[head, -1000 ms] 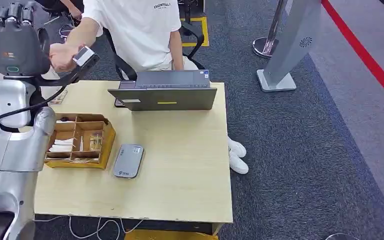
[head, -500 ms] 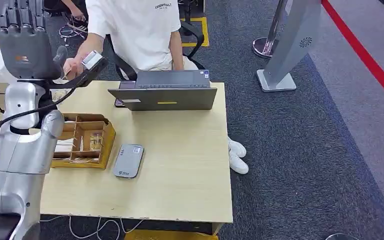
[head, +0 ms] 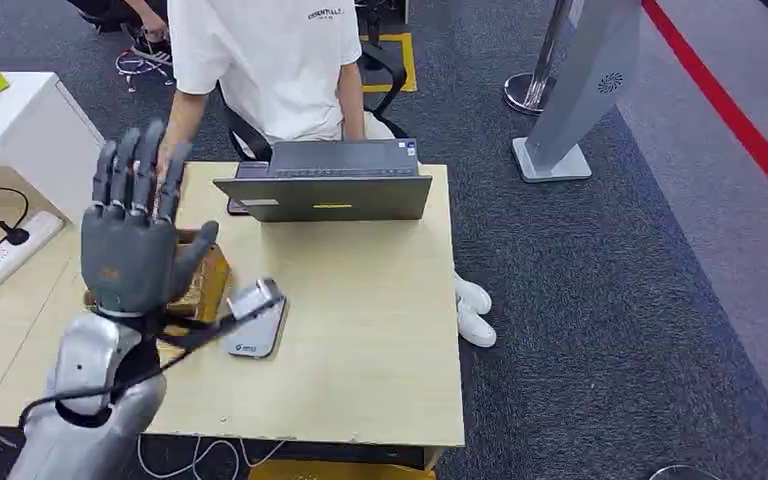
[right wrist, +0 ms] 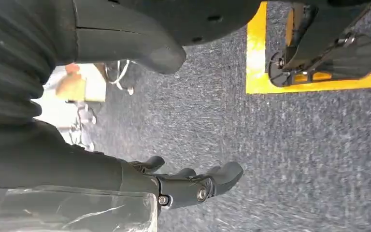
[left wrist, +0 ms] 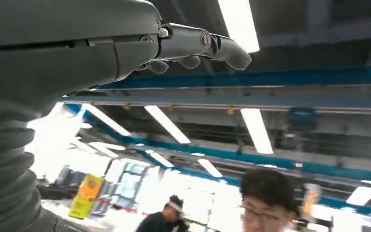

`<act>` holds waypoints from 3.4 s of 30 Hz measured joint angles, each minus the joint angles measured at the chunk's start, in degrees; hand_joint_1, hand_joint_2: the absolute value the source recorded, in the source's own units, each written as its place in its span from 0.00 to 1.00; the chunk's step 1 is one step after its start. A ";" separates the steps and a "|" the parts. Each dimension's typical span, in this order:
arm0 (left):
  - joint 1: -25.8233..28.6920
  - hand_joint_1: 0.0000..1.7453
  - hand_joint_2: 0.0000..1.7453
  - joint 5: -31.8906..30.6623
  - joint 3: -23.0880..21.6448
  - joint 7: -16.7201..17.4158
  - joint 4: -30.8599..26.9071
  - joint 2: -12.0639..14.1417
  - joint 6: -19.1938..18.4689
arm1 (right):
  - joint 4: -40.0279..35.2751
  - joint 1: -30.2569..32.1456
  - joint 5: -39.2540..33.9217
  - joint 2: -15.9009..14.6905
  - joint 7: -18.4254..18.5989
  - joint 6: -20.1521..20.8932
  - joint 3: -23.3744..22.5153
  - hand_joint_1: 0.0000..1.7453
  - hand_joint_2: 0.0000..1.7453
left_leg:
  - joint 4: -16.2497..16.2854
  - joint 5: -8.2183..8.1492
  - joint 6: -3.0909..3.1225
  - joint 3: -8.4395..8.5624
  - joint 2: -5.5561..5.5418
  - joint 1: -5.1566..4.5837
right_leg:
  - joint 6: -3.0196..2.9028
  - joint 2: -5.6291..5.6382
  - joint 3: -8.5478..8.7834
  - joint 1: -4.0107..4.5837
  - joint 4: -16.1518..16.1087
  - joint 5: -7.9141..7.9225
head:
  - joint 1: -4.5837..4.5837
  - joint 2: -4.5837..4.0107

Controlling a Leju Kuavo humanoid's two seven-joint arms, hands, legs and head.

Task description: Pass the card to the sensor for recognition and then transmit it.

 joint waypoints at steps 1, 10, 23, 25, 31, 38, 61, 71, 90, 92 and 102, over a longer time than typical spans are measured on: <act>2.66 0.00 1.00 -0.97 -1.38 0.06 -1.95 0.84 0.04 | 0.00 -0.02 -0.22 0.00 0.02 0.00 -0.39 0.00 1.00 | 0.00 -0.01 0.00 -0.01 0.00 0.00 | -0.04 -0.01 0.00 0.00 0.00 -0.04 | 0.02 0.00; 10.80 0.00 1.00 -0.01 -4.41 1.25 -6.59 5.33 -6.14 | 0.00 -0.01 -0.81 0.00 -0.26 -0.02 -1.61 0.00 1.00 | -0.03 0.02 -0.02 0.04 -0.09 0.03 | -0.04 -0.13 0.11 0.02 0.03 -0.04 | 0.02 0.00; 8.74 0.00 1.00 7.72 0.62 4.07 7.55 12.21 -23.92 | 0.00 0.02 -0.24 0.00 0.11 0.00 -1.90 0.00 1.00 | -0.02 0.06 -0.07 0.06 -0.10 0.06 | -0.09 -0.11 0.08 0.04 0.05 0.00 | 0.02 0.00; 8.00 0.00 1.00 7.96 1.28 4.44 9.98 12.35 -24.31 | 0.00 0.00 -0.13 0.00 0.11 0.07 -1.90 0.00 1.00 | -0.02 0.06 -0.07 0.06 -0.09 0.06 | -0.09 -0.11 0.08 0.04 0.05 0.00 | 0.00 0.00; 7.83 0.00 1.00 7.54 3.04 6.21 14.50 12.19 -22.93 | 0.00 0.01 0.50 0.00 0.28 0.26 -1.90 0.00 1.00 | -0.02 0.06 -0.07 0.06 -0.09 0.06 | -0.09 -0.11 0.08 0.04 0.05 0.00 | 0.00 0.00; 7.83 0.00 1.00 6.65 6.15 7.54 17.58 11.19 -22.10 | 0.00 0.02 1.05 -0.02 0.39 0.42 -1.79 0.00 1.00 | -0.02 0.06 -0.07 0.06 -0.09 0.07 | -0.09 -0.11 0.08 0.05 0.05 0.00 | 0.00 0.00; 10.20 1.00 1.00 5.21 10.56 8.48 18.70 9.81 -20.70 | 0.00 0.04 1.25 -0.17 0.09 1.25 -1.68 0.00 1.00 | -0.03 0.06 -0.07 0.05 -0.10 0.06 | -0.09 -0.11 0.08 0.05 0.05 0.00 | 0.00 0.00; 11.03 1.00 1.00 5.82 11.81 7.54 17.91 9.81 -21.14 | 0.00 0.04 1.42 -0.17 -0.11 1.27 -1.64 0.00 1.00 | -0.03 0.06 -0.07 0.07 -0.08 0.06 | -0.09 -0.10 0.10 0.05 0.05 0.00 | 0.00 0.00; 11.10 1.00 1.00 1.25 12.27 7.52 16.26 6.07 -11.27 | 0.00 0.04 1.36 -0.17 -0.66 1.14 -0.81 0.00 1.00 | -0.02 0.06 -0.07 0.06 -0.10 0.06 | -0.09 -0.11 0.08 0.05 0.05 0.00 | 0.02 0.00; 11.80 1.00 1.00 0.84 12.72 6.52 13.60 5.66 -9.18 | 0.00 0.05 1.01 -0.17 -0.46 0.98 -0.81 0.00 1.00 | -0.02 0.06 -0.07 0.05 -0.11 0.06 | -0.09 -0.12 0.08 0.05 0.05 0.00 | 0.02 0.00; 12.14 1.00 1.00 6.68 13.14 3.06 -3.47 6.38 -9.93 | 0.00 0.16 -0.57 -0.17 -0.44 0.37 -0.81 0.00 1.00 | 0.00 0.06 -0.08 0.09 -0.11 0.09 | -0.09 -0.14 -0.29 0.06 0.02 -0.01 | -0.02 0.00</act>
